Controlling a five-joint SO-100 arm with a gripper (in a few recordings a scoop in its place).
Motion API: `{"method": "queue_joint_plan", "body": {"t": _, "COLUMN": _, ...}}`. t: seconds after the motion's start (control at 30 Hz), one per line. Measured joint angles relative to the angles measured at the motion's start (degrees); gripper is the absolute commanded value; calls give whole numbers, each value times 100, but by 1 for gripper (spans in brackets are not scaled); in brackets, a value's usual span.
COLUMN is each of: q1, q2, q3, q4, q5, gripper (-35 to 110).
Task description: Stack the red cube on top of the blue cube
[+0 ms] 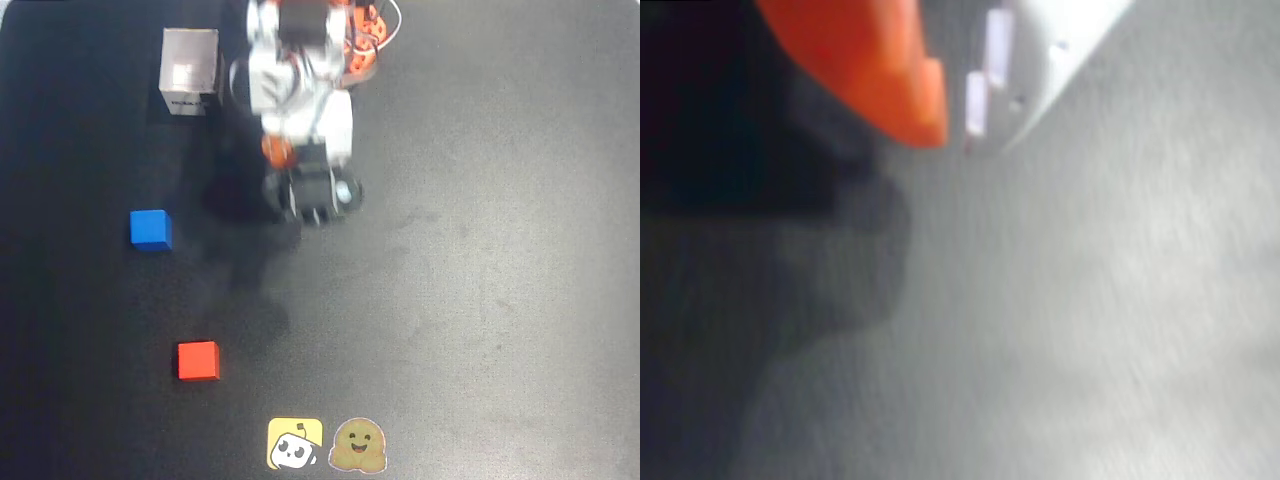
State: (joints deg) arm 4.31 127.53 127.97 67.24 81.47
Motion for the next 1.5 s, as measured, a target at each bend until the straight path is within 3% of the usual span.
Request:
{"method": "queue_joint_plan", "body": {"t": 0.67, "q1": -35, "q2": -4790, "q3": -4333, "q4": -114, "q5": 62, "gripper": 0}}
{"method": "queue_joint_plan", "body": {"t": 1.5, "q1": 1740, "q2": -6100, "q3": -5440, "q4": -105, "q5": -387, "gripper": 0}}
